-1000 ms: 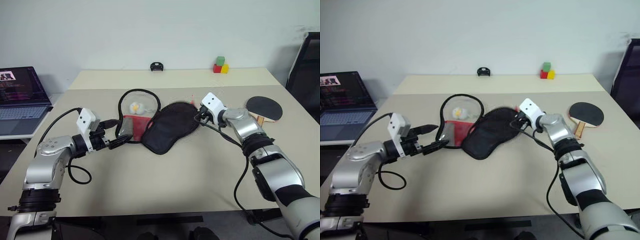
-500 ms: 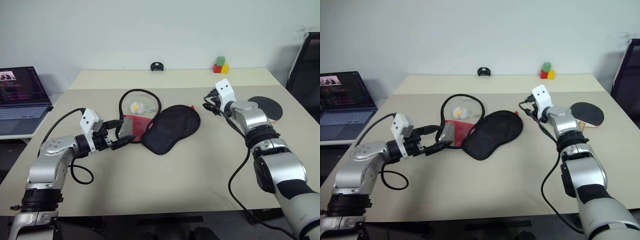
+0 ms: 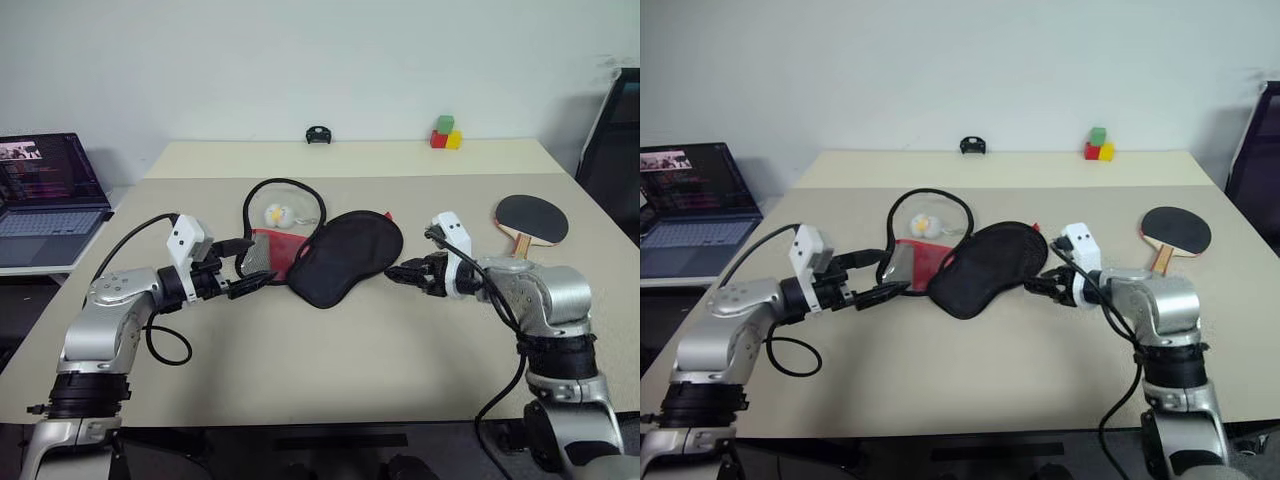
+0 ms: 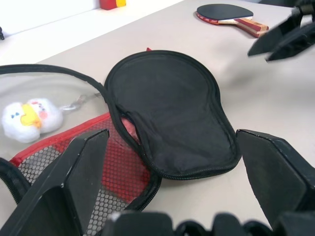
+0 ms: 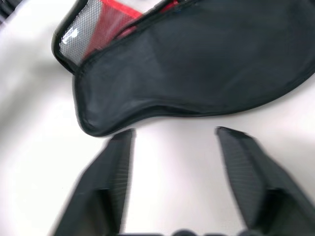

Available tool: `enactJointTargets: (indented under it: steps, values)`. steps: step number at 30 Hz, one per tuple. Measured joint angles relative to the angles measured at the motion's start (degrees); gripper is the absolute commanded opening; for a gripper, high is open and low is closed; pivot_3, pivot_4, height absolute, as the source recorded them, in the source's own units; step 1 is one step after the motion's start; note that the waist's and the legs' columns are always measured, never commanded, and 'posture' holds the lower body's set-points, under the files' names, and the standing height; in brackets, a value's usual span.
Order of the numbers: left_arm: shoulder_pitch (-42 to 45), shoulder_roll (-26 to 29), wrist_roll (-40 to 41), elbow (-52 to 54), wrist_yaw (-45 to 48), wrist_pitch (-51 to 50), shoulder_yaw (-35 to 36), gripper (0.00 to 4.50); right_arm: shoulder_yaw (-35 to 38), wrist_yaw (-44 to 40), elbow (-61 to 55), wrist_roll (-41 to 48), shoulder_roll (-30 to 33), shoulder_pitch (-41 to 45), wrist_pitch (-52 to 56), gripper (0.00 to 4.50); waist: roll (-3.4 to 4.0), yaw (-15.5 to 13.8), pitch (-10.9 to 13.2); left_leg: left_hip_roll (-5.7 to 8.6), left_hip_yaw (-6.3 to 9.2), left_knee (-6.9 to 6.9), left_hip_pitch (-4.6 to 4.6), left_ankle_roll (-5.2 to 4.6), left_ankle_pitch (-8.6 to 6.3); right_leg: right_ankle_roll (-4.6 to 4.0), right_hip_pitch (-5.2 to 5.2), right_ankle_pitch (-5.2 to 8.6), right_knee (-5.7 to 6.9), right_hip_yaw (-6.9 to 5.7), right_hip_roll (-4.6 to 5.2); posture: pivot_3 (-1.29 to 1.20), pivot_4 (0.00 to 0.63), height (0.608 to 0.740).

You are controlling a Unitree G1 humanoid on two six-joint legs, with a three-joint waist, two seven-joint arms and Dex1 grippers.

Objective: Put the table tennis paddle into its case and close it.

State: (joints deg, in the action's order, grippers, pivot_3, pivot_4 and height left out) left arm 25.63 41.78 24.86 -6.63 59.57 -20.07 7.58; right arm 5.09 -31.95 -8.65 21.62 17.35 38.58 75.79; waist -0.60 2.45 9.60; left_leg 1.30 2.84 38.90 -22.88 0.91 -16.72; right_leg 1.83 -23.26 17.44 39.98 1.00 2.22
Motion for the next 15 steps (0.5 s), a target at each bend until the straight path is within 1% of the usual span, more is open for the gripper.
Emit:
enactJointTargets:
  steps: [1,6,10,15]
  values:
    - [0.0,0.0,0.0,-0.1,0.1,0.0,-0.1,4.5,0.5,1.5,-0.1,0.0,-1.4,0.0,0.6,4.47,0.0,0.0,0.0,0.01,0.01,0.0,0.0,0.0,0.0,0.0,0.0,0.0,0.0,-0.01,0.0,0.0,0.15,0.74]
    - [0.5,0.0,-0.1,-0.7,0.3,0.1,-0.7,4.5,0.7,6.1,-0.5,0.4,-6.3,-1.5,1.9,4.47,0.0,-0.1,0.0,0.02,0.01,0.0,-0.02,0.01,0.01,0.0,0.0,0.0,-0.03,-0.02,0.0,0.0,0.15,0.74]
    - [1.3,0.0,-0.1,-0.8,1.1,0.2,-0.7,4.5,0.9,10.7,2.8,-0.1,-12.2,-1.5,-0.6,4.47,0.0,0.2,0.0,0.01,0.01,-0.01,0.01,0.03,0.02,0.0,-0.01,0.0,0.0,-0.01,-0.02,0.0,0.15,0.74]
    - [1.3,0.1,-0.1,-0.8,1.2,0.2,-0.7,4.5,0.5,13.2,3.9,-0.1,-14.2,-1.5,-1.8,4.47,0.0,0.4,0.0,0.02,0.02,0.0,0.0,0.04,0.02,0.0,-0.01,0.0,-0.02,-0.02,-0.01,0.0,0.15,0.74]
